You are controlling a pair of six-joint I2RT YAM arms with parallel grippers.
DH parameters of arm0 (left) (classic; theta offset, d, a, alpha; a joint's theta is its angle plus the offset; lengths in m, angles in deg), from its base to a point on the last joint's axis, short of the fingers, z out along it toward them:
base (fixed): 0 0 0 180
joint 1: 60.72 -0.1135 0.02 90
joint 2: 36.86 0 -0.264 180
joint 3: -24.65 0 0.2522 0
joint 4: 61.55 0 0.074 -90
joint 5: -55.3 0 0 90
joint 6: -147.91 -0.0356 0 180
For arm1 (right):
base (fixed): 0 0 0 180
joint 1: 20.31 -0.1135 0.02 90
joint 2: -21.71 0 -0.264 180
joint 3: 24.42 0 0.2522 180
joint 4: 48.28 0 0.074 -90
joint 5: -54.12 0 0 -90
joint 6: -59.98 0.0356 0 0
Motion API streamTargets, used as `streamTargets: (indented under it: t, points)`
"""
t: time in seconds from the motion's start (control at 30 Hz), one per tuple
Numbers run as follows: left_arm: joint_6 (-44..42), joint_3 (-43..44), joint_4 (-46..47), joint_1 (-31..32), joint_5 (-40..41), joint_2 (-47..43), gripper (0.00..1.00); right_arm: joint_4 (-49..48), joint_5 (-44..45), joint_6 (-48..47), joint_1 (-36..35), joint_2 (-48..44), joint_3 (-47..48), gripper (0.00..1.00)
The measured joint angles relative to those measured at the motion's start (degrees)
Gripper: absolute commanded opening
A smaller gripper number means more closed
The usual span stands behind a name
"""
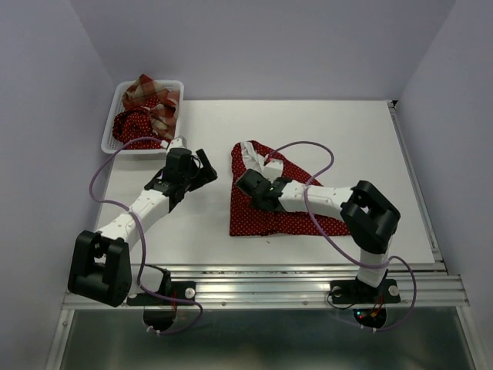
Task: Fold and stack the skirts
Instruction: Flatten the skirt out
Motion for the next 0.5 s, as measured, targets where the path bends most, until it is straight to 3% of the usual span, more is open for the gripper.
streamTargets:
  t: [0.17, 0.5]
  points:
    - [-0.9, 0.0, 0.94, 0.02, -3.61, 0.13, 0.99, 1.22, -0.31, -6.36, 0.28, -4.96, -1.18, 0.01]
    - [-2.91, 1.33, 3.63, 0.87, -11.1, 4.7, 0.99, 7.15, -4.7, -19.91, 3.78, -25.9, -8.33, 0.01]
